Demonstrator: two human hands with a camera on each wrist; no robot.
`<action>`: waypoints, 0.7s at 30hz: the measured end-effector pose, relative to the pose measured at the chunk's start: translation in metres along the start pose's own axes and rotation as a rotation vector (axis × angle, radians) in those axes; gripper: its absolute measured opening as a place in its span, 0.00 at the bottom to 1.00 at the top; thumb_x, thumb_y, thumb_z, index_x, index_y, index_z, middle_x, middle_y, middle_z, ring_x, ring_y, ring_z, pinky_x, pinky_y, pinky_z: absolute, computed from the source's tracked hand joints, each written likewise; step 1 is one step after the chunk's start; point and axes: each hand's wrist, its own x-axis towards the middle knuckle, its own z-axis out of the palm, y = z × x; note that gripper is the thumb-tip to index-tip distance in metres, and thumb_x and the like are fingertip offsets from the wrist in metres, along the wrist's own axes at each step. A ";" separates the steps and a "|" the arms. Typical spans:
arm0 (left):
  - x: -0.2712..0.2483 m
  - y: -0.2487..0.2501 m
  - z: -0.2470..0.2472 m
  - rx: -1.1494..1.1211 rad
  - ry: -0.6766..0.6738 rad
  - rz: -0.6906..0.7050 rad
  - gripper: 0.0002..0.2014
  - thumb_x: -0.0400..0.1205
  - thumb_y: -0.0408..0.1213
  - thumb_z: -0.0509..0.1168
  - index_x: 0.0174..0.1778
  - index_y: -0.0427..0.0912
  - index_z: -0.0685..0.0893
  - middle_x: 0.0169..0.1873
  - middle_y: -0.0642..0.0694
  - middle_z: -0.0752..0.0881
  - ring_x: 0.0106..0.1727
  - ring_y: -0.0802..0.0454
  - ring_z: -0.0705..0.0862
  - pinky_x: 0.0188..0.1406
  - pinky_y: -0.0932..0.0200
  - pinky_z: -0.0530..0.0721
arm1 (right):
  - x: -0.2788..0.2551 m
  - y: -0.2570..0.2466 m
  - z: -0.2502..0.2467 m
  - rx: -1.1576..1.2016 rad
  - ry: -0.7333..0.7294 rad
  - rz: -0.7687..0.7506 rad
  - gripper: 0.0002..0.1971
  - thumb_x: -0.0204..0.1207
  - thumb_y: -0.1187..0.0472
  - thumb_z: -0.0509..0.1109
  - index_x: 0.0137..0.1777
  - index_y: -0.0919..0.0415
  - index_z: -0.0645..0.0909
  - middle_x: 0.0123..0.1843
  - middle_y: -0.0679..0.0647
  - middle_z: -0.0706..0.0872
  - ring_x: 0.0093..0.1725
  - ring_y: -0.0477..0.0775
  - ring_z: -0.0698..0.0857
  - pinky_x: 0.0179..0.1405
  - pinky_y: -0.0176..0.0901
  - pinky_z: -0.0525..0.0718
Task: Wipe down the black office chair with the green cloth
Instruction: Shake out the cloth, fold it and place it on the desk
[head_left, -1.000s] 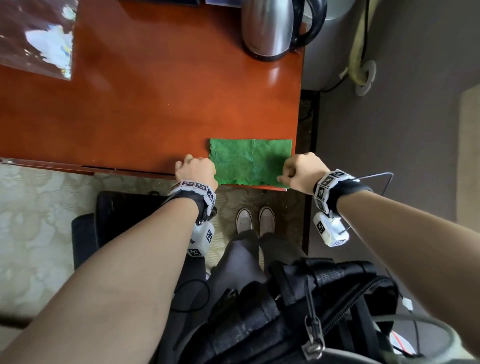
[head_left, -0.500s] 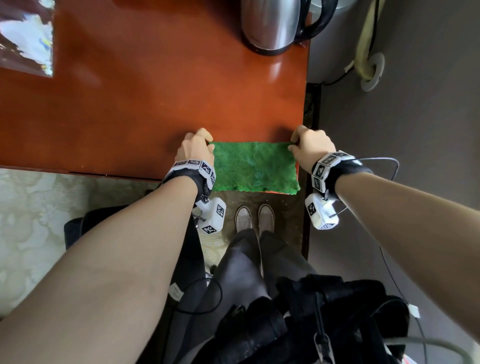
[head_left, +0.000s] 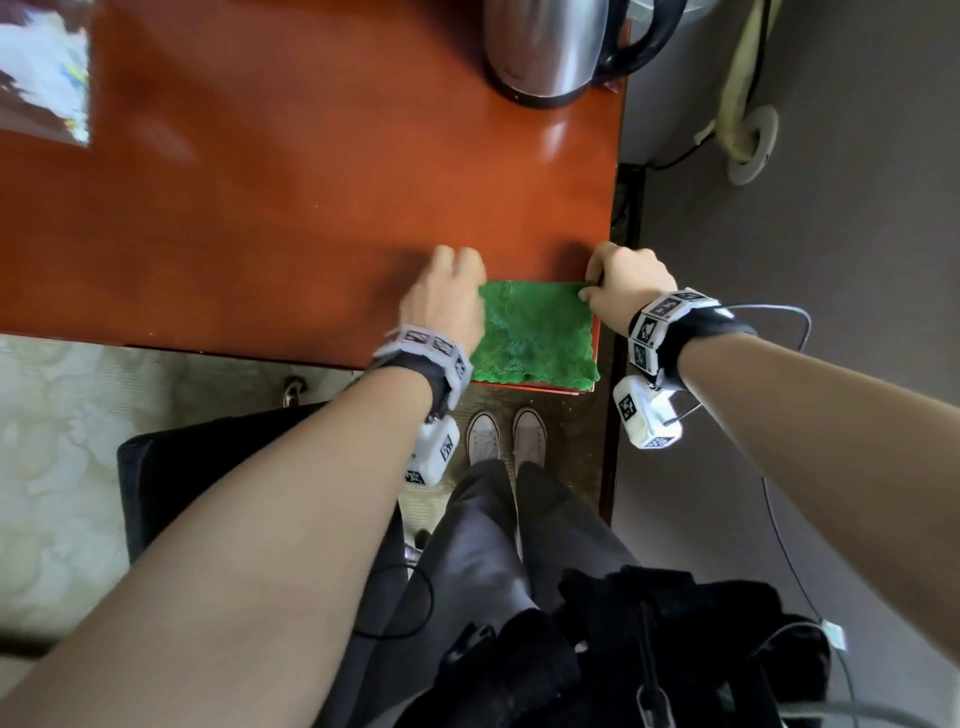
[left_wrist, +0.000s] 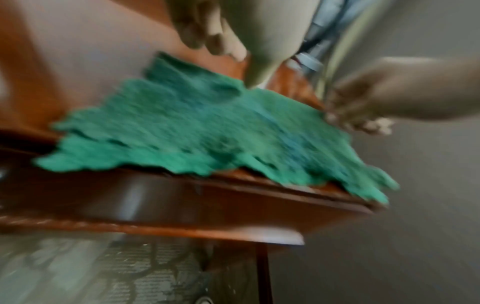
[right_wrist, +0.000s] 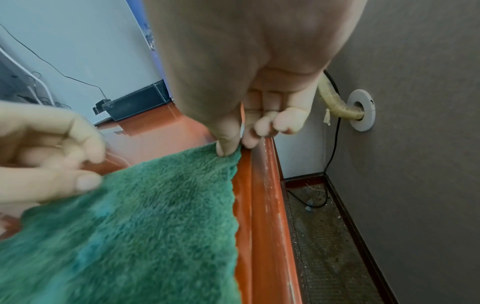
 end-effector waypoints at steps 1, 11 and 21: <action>-0.008 0.015 0.005 -0.017 -0.059 0.132 0.09 0.83 0.41 0.67 0.56 0.46 0.77 0.53 0.46 0.77 0.44 0.44 0.83 0.40 0.48 0.83 | 0.001 0.000 0.000 0.000 -0.007 -0.007 0.09 0.74 0.55 0.72 0.52 0.53 0.78 0.48 0.56 0.76 0.43 0.61 0.79 0.44 0.46 0.78; -0.045 0.082 0.069 0.226 -0.160 0.426 0.26 0.74 0.51 0.77 0.64 0.41 0.82 0.53 0.43 0.83 0.49 0.42 0.84 0.42 0.48 0.81 | 0.004 0.006 0.000 -0.006 -0.003 -0.045 0.08 0.74 0.54 0.73 0.48 0.51 0.78 0.46 0.54 0.78 0.42 0.59 0.79 0.41 0.44 0.75; -0.061 0.068 0.055 -0.296 0.020 0.039 0.06 0.84 0.40 0.63 0.46 0.41 0.74 0.42 0.46 0.78 0.39 0.44 0.76 0.36 0.52 0.68 | 0.001 -0.017 -0.026 0.162 -0.111 0.021 0.08 0.68 0.57 0.77 0.46 0.58 0.87 0.44 0.57 0.86 0.41 0.58 0.85 0.38 0.43 0.82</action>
